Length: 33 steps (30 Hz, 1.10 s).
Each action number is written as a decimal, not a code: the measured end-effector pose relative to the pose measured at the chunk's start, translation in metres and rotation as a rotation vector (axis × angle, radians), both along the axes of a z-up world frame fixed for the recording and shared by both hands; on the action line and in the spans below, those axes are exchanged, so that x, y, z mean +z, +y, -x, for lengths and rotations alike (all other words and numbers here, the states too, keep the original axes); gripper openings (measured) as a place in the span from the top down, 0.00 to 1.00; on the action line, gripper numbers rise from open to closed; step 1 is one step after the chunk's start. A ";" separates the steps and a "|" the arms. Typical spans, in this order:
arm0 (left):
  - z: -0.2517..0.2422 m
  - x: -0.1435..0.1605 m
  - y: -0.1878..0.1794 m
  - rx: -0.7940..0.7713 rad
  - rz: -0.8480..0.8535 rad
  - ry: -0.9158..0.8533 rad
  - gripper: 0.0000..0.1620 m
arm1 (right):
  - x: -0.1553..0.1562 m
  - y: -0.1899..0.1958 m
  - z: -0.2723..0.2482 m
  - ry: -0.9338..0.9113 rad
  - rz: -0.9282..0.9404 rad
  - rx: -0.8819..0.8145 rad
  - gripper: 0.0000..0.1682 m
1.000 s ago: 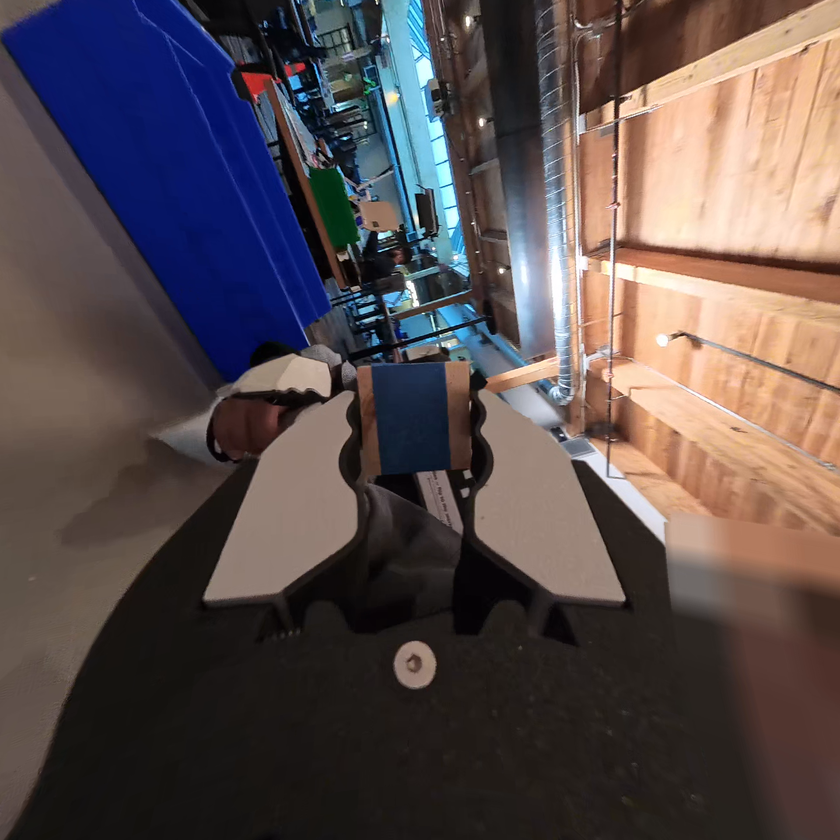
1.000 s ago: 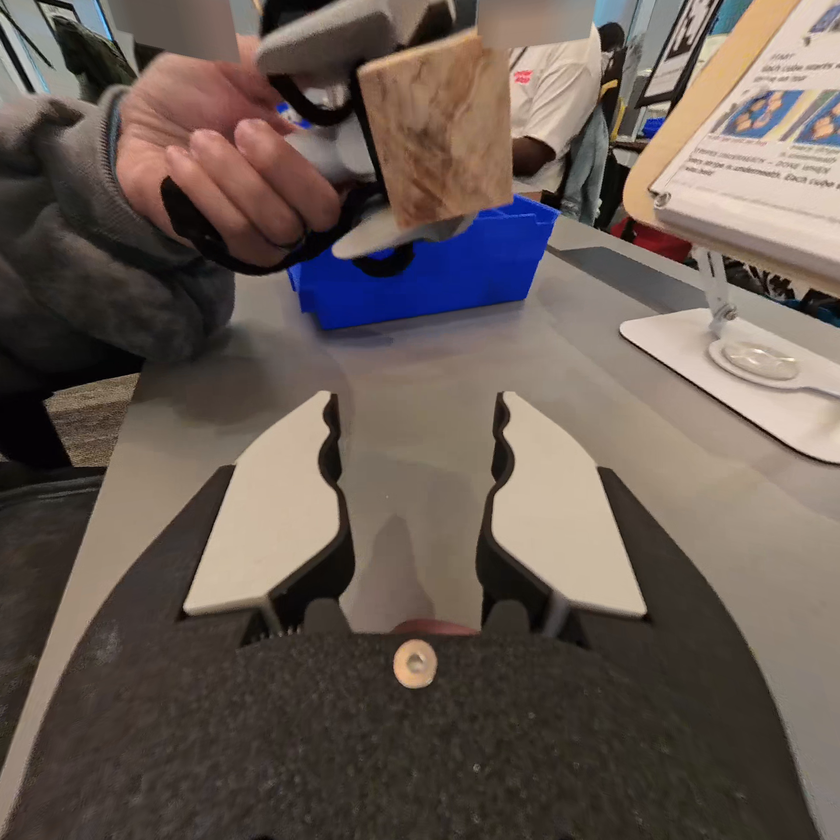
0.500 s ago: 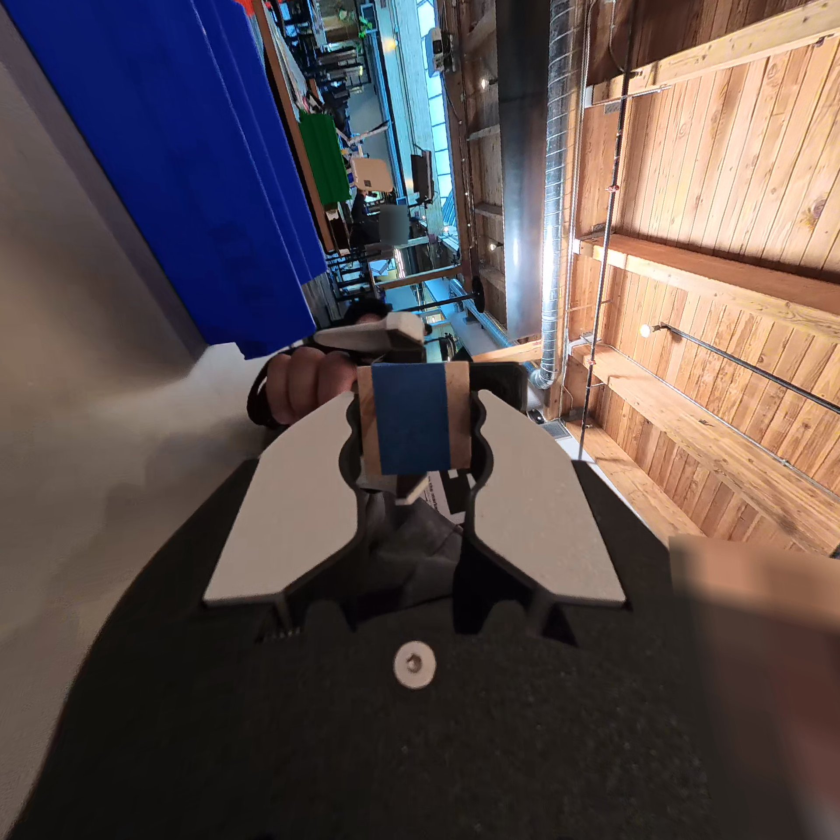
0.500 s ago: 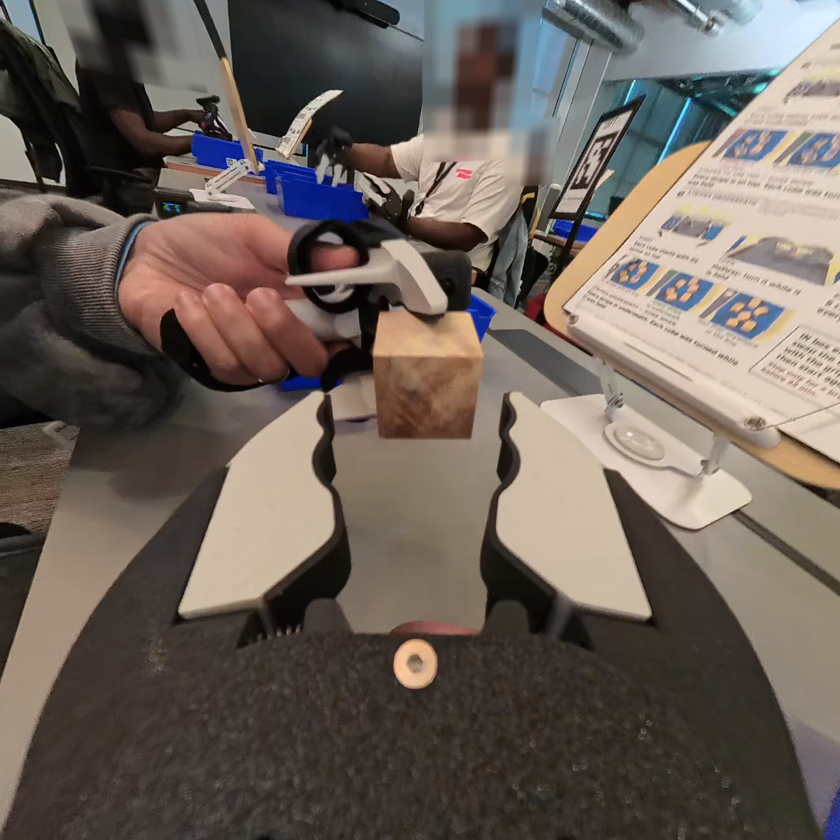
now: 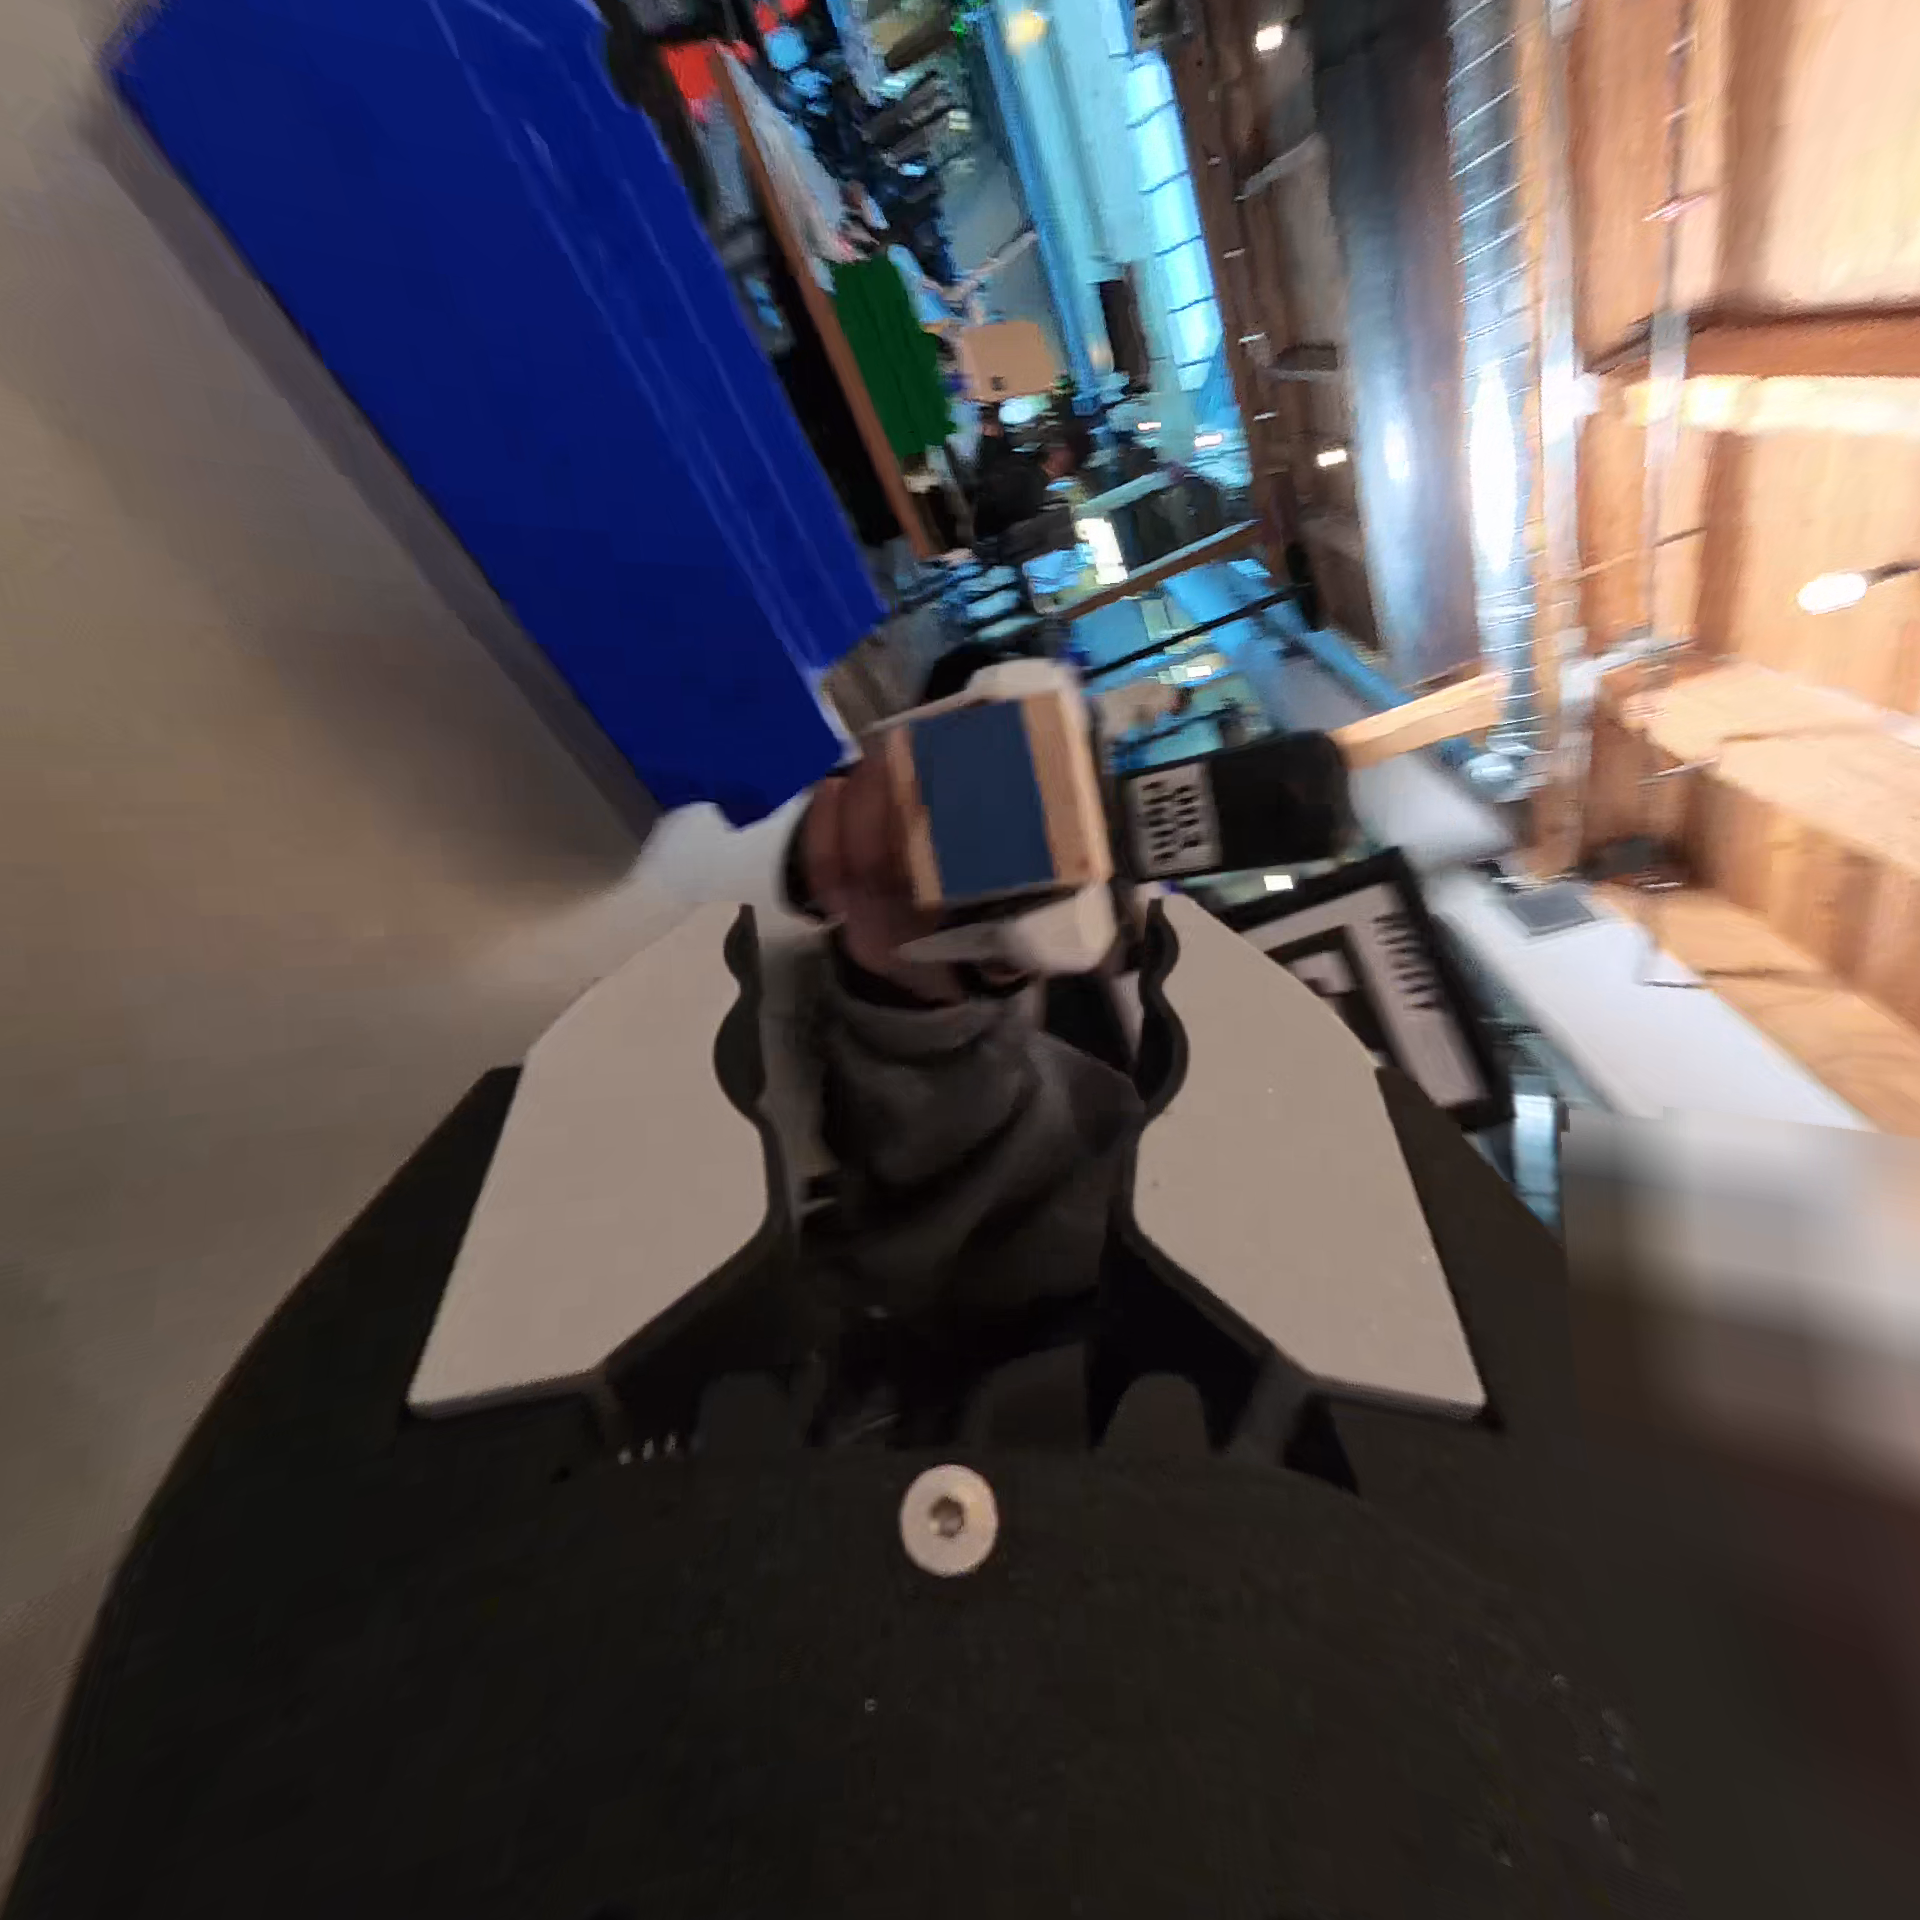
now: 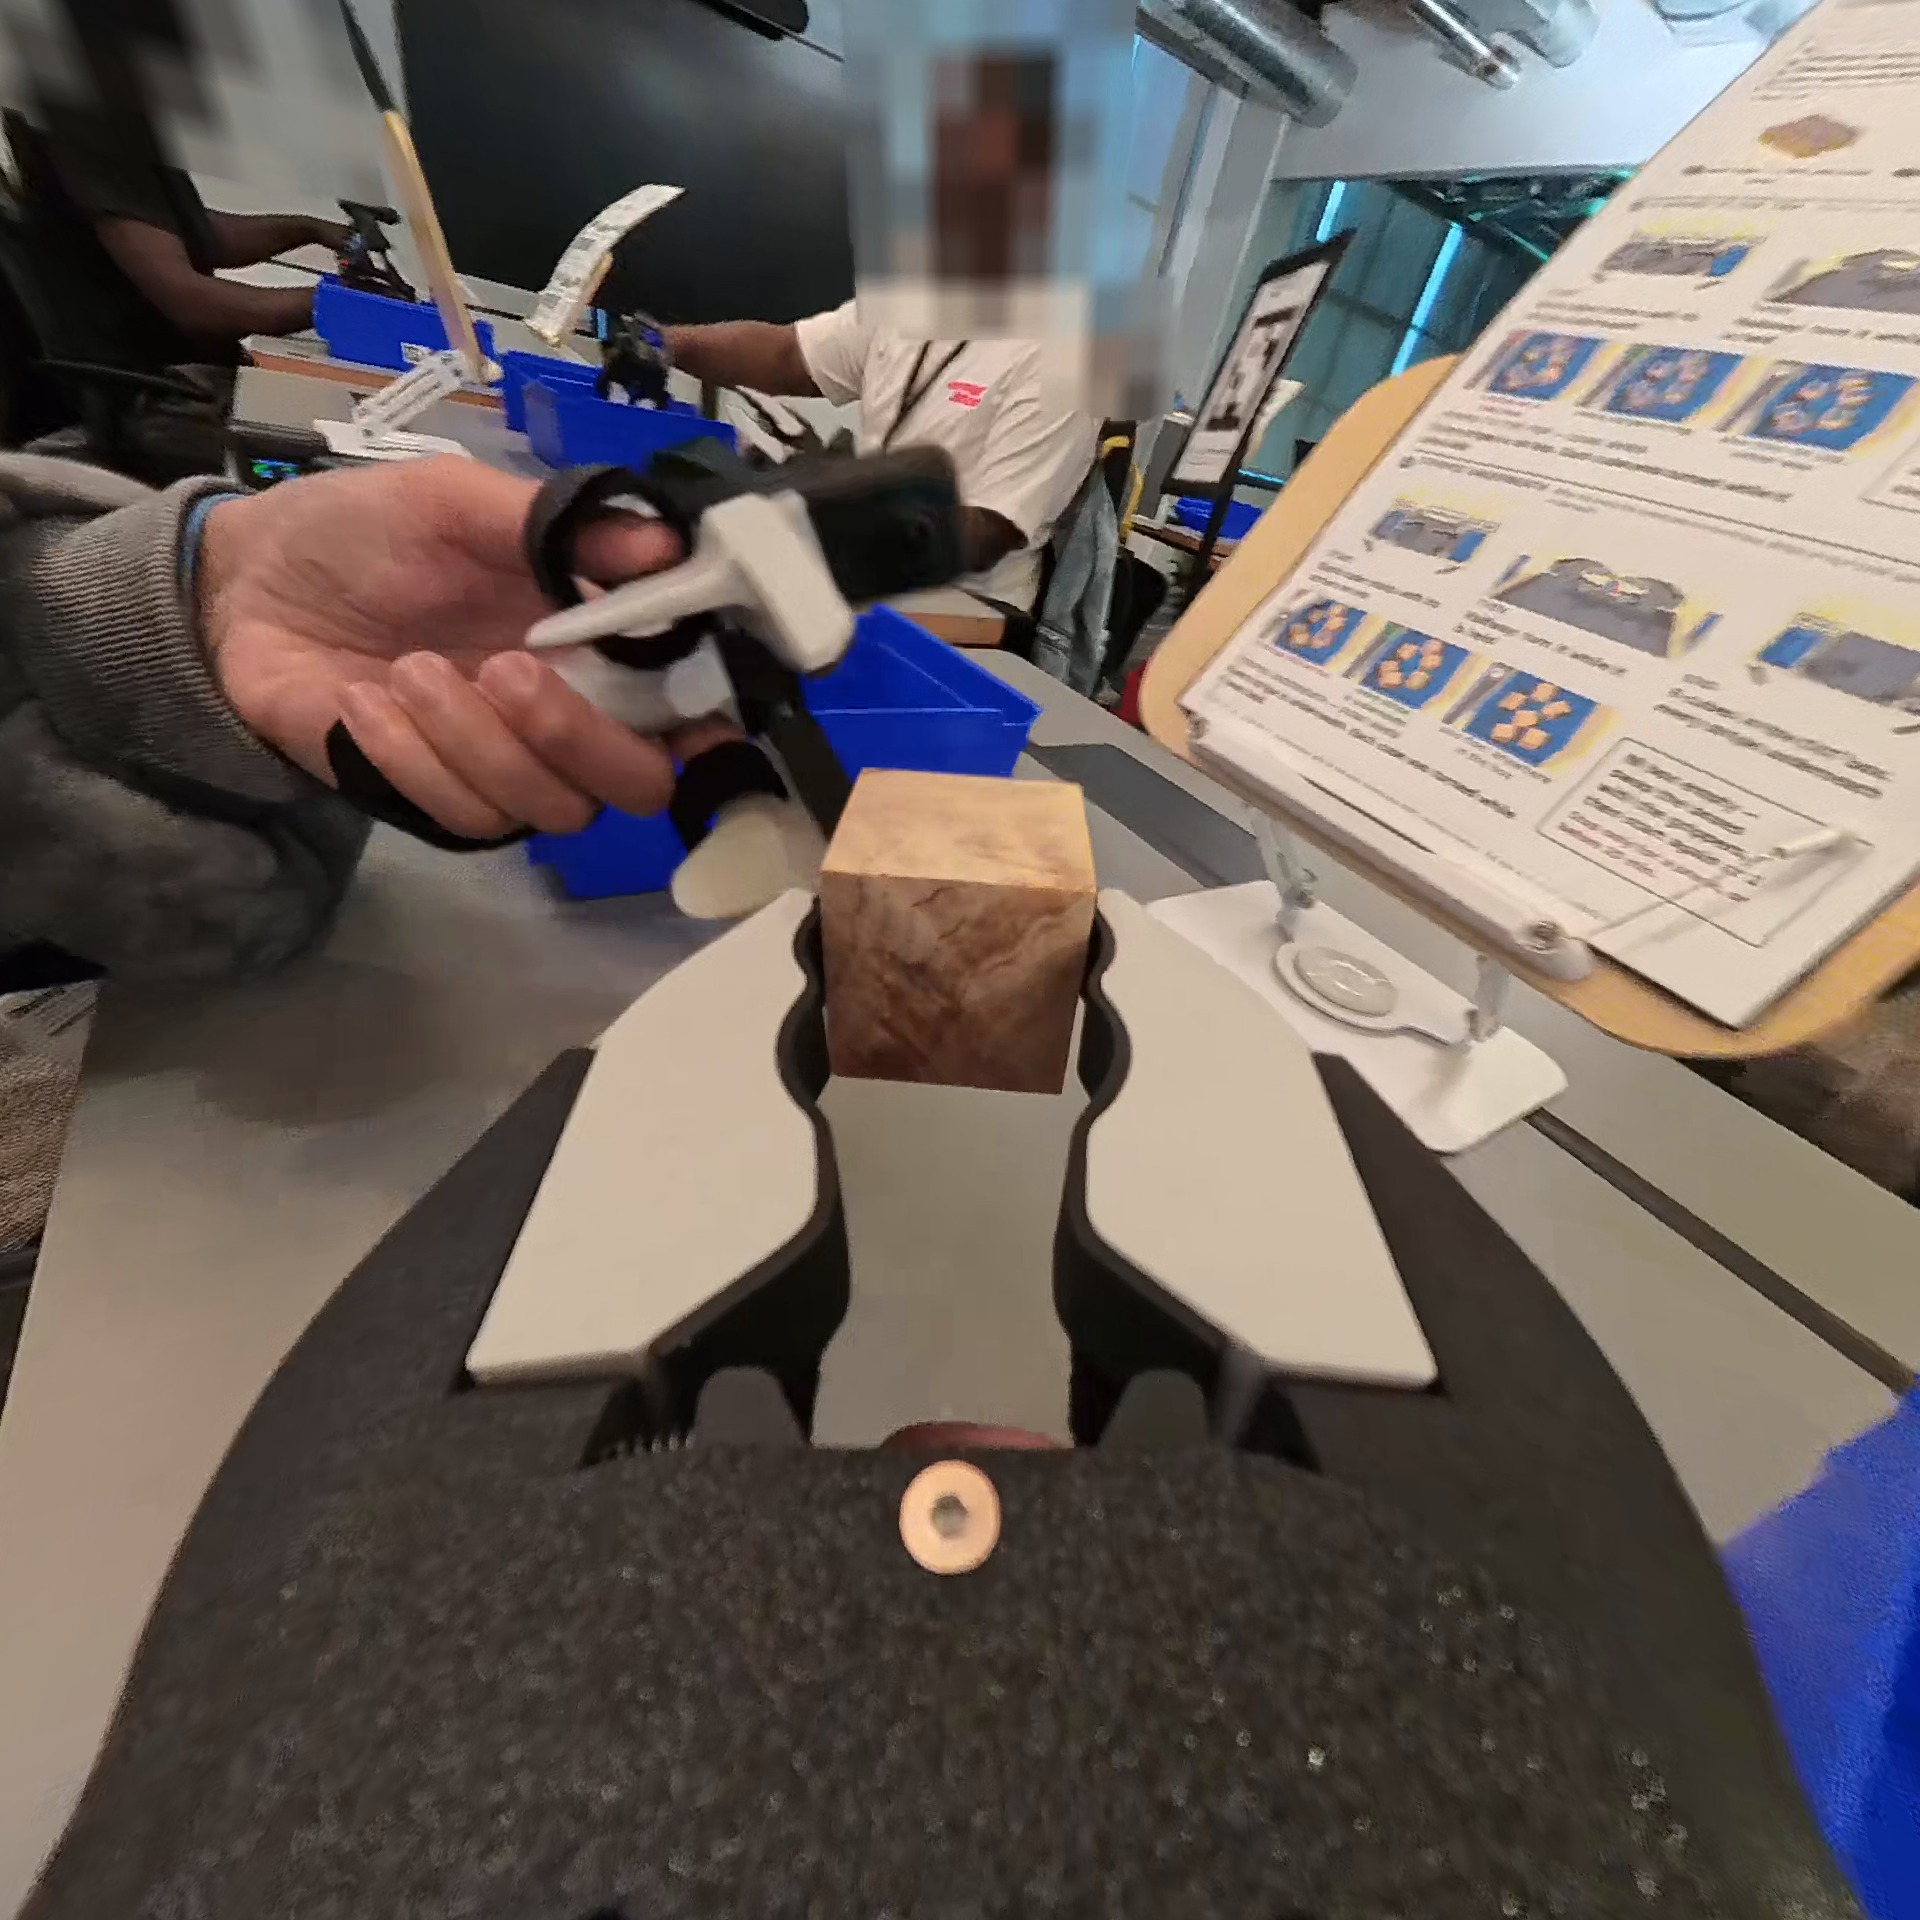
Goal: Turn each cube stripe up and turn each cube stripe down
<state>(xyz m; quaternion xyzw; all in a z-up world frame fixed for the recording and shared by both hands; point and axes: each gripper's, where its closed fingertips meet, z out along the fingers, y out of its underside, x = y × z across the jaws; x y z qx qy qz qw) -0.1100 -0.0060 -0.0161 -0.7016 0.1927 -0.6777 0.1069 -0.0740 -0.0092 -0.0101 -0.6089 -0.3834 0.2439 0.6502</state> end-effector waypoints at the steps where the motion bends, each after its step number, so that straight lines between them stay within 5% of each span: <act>1: 0.008 -0.006 0.007 0.043 -0.081 0.085 0.57 | 0.007 0.003 -0.010 0.003 0.008 -0.033 0.73; 4: 0.037 -0.027 0.035 0.200 -0.327 0.406 0.56 | 0.030 0.020 -0.058 0.005 0.059 -0.219 0.73; 7: 0.047 -0.023 0.040 0.242 -0.422 0.503 0.58 | 0.026 0.038 -0.127 -0.060 0.288 -0.475 0.73; 12: 0.034 -0.019 0.024 0.170 -0.381 0.459 0.59 | -0.041 0.042 -0.221 -0.209 0.768 -0.801 0.73; 17: 0.026 -0.030 0.019 0.130 -0.372 0.483 0.59 | -0.121 0.029 -0.237 -0.350 1.214 -0.854 0.72; 22: 0.027 -0.034 0.019 0.120 -0.367 0.497 0.59 | -0.160 0.025 -0.238 -0.462 1.352 -0.874 0.72; 30: 0.027 -0.035 0.022 0.132 -0.348 0.484 0.59 | -0.168 0.025 -0.240 -0.471 1.361 -0.872 0.72; 33: 0.028 -0.035 0.020 0.115 -0.355 0.493 0.59 | -0.153 0.029 -0.244 -0.474 1.279 -0.898 0.60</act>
